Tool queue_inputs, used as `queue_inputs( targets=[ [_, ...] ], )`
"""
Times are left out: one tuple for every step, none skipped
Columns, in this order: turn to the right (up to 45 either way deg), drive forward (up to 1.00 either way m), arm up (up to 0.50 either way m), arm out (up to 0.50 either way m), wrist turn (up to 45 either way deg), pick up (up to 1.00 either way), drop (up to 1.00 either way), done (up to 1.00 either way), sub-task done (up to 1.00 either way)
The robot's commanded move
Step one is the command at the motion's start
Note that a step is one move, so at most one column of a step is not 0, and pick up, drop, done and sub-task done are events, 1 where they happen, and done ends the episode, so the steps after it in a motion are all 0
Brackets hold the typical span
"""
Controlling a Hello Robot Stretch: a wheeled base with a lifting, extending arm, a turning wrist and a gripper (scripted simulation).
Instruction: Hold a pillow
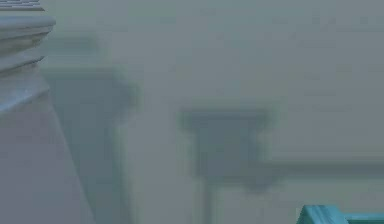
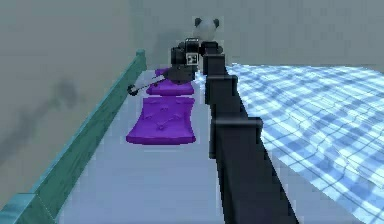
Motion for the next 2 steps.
queue_inputs(
  targets=[
    [0.0,0.00,0.00,0.00,36.0,0.00,0.00,0.00,0.00],
    [0.0,0.00,-0.28,0.00,0.0,0.00,0.00,0.00,0.00]
  ],
)
